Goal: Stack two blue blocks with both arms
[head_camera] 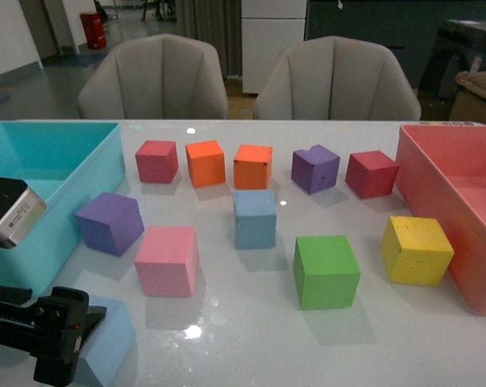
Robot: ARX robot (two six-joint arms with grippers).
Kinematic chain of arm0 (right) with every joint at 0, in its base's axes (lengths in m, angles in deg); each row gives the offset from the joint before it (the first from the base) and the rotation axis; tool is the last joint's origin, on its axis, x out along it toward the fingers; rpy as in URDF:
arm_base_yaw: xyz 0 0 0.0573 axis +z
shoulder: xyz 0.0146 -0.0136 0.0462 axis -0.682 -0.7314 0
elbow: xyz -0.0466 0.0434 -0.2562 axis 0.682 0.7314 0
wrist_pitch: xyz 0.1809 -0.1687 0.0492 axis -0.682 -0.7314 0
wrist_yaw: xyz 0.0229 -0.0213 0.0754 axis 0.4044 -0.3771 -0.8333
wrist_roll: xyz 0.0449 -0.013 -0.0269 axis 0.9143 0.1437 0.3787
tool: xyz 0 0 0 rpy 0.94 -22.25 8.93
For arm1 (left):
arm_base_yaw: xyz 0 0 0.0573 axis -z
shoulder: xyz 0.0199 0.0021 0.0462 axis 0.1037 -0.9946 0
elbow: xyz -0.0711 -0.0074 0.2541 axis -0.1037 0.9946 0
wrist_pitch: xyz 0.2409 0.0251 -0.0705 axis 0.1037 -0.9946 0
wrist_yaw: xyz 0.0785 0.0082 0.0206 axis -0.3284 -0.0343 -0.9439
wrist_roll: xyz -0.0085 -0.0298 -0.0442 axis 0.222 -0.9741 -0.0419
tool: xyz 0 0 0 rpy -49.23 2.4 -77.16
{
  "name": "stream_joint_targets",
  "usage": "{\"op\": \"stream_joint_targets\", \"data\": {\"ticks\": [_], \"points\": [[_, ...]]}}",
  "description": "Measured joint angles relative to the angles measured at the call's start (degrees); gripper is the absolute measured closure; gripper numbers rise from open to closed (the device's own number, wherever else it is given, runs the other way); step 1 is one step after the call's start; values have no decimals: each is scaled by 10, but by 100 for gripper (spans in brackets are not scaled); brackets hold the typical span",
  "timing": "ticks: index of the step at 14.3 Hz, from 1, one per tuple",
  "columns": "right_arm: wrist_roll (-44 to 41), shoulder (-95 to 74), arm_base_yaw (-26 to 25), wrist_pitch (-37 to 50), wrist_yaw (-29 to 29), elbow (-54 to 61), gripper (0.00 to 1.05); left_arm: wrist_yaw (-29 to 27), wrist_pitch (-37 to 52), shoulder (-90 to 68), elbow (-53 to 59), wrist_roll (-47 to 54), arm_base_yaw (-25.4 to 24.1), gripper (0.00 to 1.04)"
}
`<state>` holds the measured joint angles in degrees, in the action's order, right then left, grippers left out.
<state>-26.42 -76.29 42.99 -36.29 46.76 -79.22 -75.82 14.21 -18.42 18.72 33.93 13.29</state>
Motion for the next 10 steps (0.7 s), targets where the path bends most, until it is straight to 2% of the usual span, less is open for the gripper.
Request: {"op": "stream_joint_targets", "data": {"ticks": [10], "points": [[0,0,0,0,0,0,6,-9,41,-99,-13,-9,18,7]]}}
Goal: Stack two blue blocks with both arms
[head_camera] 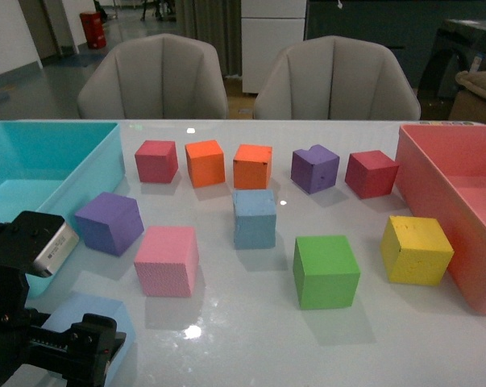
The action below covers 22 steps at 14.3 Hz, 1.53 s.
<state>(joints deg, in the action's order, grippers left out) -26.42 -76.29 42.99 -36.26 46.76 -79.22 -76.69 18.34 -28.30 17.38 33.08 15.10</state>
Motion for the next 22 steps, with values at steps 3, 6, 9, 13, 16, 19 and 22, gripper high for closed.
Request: {"op": "stream_joint_targets", "data": {"ticks": [3,6,9,13,16,19,22], "points": [[0,0,0,0,0,0,6,-7,15,-45,-3,0,5,16],[0,0,0,0,0,0,6,-9,-16,15,3,0,26,48],[0,0,0,0,0,0,6,-26,-81,85,-45,-10,87,56],[0,0,0,0,0,0,6,-26,-161,-21,-253,-7,158,56],[0,0,0,0,0,0,6,-5,-242,-104,-394,31,166,56],[0,0,0,0,0,0,6,3,-300,-169,-515,63,163,56],[0,0,0,0,0,0,6,13,-355,-225,-605,81,156,56]]}}
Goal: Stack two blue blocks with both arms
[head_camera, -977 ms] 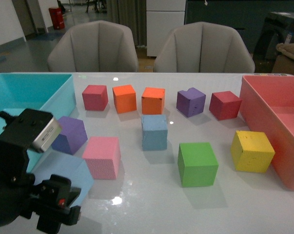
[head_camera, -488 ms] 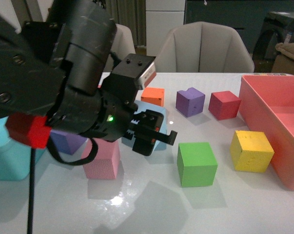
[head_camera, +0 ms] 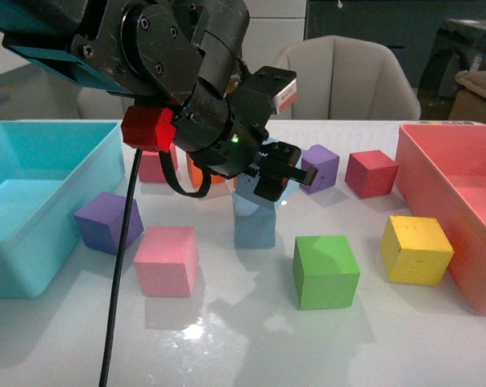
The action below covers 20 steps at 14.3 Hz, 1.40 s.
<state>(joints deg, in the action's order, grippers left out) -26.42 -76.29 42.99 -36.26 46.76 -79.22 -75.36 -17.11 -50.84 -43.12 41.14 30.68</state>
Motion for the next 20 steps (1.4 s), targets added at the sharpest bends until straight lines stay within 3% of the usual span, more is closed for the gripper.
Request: {"op": "stream_joint_targets", "data": {"ticks": [9,10,12,20], "points": [[0,0,0,0,0,0,6,-2,-31,-59,-56,-5,-16,57],[0,0,0,0,0,0,6,-11,-31,-68,-67,-7,-16,25],[0,0,0,0,0,0,6,-3,-28,-69,-67,-10,-16,5],[0,0,0,0,0,0,6,2,-26,-53,-57,-18,-16,7]]}}
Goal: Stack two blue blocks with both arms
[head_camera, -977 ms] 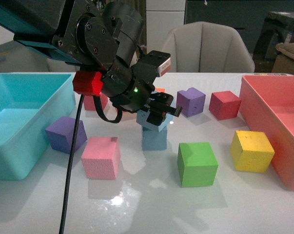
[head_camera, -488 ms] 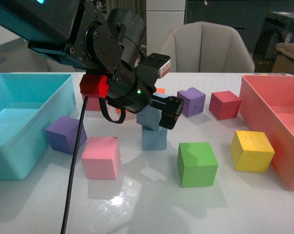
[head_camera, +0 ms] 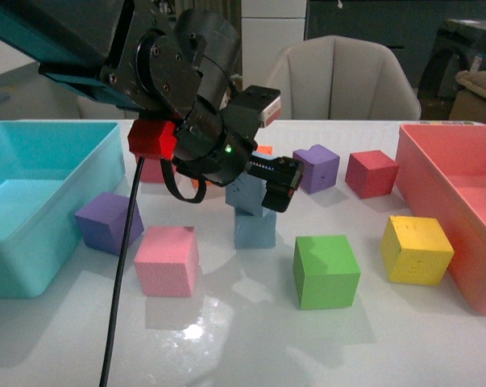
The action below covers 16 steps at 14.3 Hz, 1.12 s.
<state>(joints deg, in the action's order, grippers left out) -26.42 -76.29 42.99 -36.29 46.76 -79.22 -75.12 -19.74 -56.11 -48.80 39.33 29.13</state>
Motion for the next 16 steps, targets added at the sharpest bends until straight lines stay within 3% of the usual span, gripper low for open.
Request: {"op": "stream_joint_targets", "data": {"ticks": [4,6,9,11,12,13,14,15,16], "points": [[0,0,0,0,0,0,6,11,24,62,12,-15,8,7],[0,0,0,0,0,0,6,9,98,134,72,-50,14,7],[0,0,0,0,0,0,6,-53,230,321,240,-110,35,7],[0,0,0,0,0,0,6,-113,253,445,352,-122,52,7],[0,0,0,0,0,0,6,-231,356,490,419,-108,64,18],[0,0,0,0,0,0,6,-316,435,570,520,-103,38,36],[0,0,0,0,0,0,6,-316,458,615,577,-103,1,48],[0,0,0,0,0,0,6,-288,469,655,654,-103,-33,67],[0,0,0,1,0,0,6,-264,471,673,692,-103,-46,77]]}}
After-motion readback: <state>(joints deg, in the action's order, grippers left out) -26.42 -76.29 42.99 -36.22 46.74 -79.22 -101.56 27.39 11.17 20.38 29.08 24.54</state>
